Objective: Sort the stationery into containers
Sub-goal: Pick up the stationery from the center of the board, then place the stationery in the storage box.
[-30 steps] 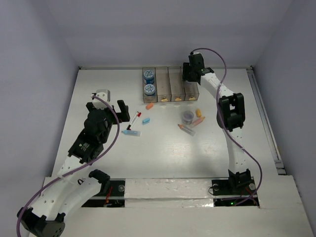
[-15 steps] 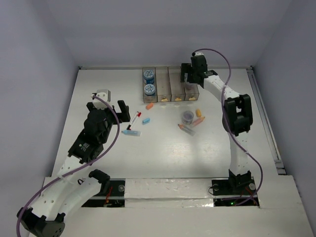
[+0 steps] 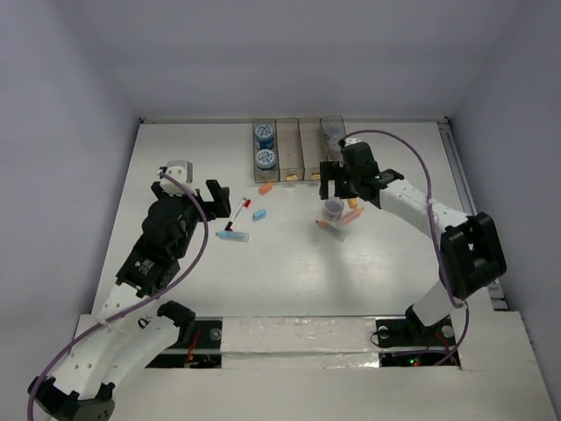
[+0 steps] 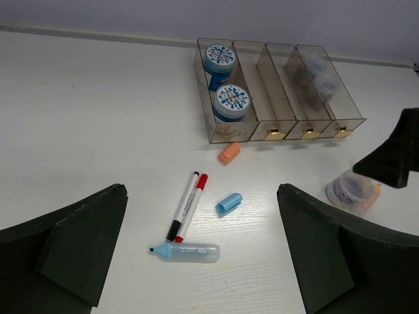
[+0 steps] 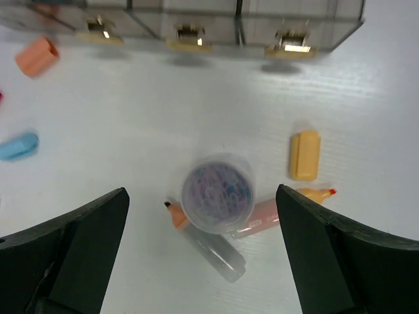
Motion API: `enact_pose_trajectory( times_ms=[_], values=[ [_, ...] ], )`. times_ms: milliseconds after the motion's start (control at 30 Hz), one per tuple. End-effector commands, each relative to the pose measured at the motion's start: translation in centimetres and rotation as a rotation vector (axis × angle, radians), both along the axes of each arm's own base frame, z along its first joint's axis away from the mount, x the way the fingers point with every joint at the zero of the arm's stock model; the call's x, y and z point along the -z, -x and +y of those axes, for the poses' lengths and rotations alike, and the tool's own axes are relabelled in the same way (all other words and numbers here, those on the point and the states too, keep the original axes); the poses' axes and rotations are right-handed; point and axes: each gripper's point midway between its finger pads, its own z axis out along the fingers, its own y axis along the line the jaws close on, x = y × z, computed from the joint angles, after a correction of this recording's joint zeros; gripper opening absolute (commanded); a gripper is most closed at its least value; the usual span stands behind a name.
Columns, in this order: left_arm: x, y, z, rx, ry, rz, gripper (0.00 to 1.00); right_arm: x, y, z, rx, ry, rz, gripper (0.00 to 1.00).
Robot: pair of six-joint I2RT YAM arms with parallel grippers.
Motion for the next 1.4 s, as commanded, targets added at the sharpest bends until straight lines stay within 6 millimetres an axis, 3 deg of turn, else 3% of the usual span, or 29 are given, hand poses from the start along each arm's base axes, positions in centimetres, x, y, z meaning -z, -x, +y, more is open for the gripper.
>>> enact_pose_trajectory(
  times_ms=[0,167,367,467,567,700,1000,1100,1167,1233,1367],
  values=[
    [-1.4,0.0,-0.2,0.015,0.031,-0.057,0.99,2.5,1.4,1.0,-0.012,0.013,0.082,1.0],
    [-1.2,0.0,-0.1,0.008,0.025,-0.048,0.99,4.1,0.2,1.2,0.01,0.045,0.115,0.99],
    [-1.0,-0.1,-0.2,0.009,0.022,-0.042,0.99,5.8,-0.6,1.1,0.03,0.084,0.141,0.88],
    [-1.0,-0.1,-0.2,0.009,0.02,-0.041,0.99,5.9,-0.8,1.1,0.032,0.088,0.144,0.78],
    [-1.1,-0.1,-0.2,0.011,0.02,-0.043,0.99,5.7,-0.9,1.1,0.033,0.087,0.139,0.53],
    [-1.0,-0.2,-0.2,0.008,0.019,-0.042,0.99,3.8,-1.6,1.1,0.045,0.078,0.095,0.39],
    [-0.8,-0.3,-0.3,0.01,0.016,-0.036,0.99,-6.1,-6.8,1.6,0.073,0.081,-0.159,0.37],
    [-0.7,-0.4,-0.3,0.008,0.015,-0.032,0.99,-8.0,-9.4,0.6,0.102,0.069,-0.212,0.36],
    [-0.7,-0.4,-0.3,0.008,0.013,-0.031,0.99,-7.5,-10.9,0.2,0.114,0.069,-0.206,0.36],
    [-0.5,-0.5,-0.2,0.004,0.007,-0.024,0.99,-8.5,-12.5,-0.6,0.139,0.054,-0.229,0.36],
    [-0.3,-0.7,0.0,-0.007,0.004,-0.018,0.99,-7.3,-14.7,-1.7,0.162,0.06,-0.209,0.36]
  ],
)
